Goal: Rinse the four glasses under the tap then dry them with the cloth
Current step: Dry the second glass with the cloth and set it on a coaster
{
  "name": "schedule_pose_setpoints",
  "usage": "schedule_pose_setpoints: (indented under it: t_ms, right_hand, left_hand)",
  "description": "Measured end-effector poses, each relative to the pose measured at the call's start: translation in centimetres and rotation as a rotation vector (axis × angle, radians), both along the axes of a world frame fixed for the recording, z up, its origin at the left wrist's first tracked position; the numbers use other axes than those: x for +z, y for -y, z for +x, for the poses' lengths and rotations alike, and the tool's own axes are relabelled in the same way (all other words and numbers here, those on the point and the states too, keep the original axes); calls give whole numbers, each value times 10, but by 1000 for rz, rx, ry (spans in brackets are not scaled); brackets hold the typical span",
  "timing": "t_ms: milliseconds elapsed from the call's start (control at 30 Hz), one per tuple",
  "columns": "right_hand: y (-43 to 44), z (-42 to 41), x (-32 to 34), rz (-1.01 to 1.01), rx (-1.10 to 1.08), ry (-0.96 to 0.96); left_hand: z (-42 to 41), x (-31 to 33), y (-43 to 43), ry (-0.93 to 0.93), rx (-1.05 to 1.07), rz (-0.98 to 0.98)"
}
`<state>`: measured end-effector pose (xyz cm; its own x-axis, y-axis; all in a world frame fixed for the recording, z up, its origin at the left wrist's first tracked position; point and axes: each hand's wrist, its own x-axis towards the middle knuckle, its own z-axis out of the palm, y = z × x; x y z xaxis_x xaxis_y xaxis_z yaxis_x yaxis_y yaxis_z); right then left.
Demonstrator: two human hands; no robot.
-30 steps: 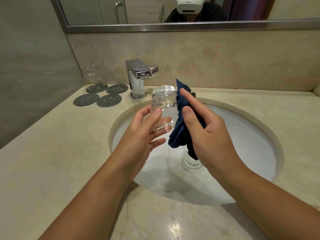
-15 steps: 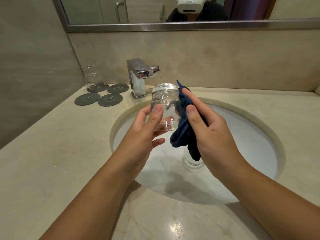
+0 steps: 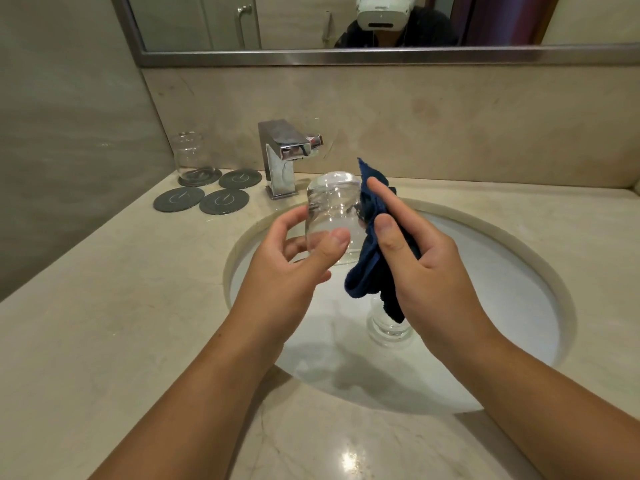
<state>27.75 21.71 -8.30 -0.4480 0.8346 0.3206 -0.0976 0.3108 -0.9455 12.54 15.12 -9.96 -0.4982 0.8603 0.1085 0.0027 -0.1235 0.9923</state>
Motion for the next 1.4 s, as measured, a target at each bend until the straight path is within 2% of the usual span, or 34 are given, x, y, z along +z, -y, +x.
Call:
schedule_pose_setpoints:
  t_ms: [100, 200, 333, 467, 600, 900, 1000, 1167, 1400]
  right_hand:
    - [-8, -2, -5, -58, 22, -64]
    - [-10, -2, -6, -79, 0, -60]
    - [-8, 0, -5, -35, -33, -64]
    - [-1, 2, -3, 33, -52, -34]
    - [2, 1, -2, 81, -39, -18]
    - [-1, 1, 0, -60, 18, -67]
    - [-1, 2, 1, -48, 2, -36]
    - [6, 2, 2, 12, 7, -25]
    - [-4, -2, -2, -94, 22, -91]
  left_hand:
    - [0, 2, -1, 98, -56, 38]
    - [1, 2, -2, 113, -98, 34]
    - [0, 2, -4, 94, -136, -4]
    - [1, 3, -2, -16, -118, -40]
    - [0, 4, 0, -58, -87, -12]
    - [0, 6, 1, 73, -44, 32]
    - [2, 7, -1, 121, -72, 27]
    - [1, 4, -1, 65, -76, 17]
    - [-1, 5, 0, 89, -178, 34]
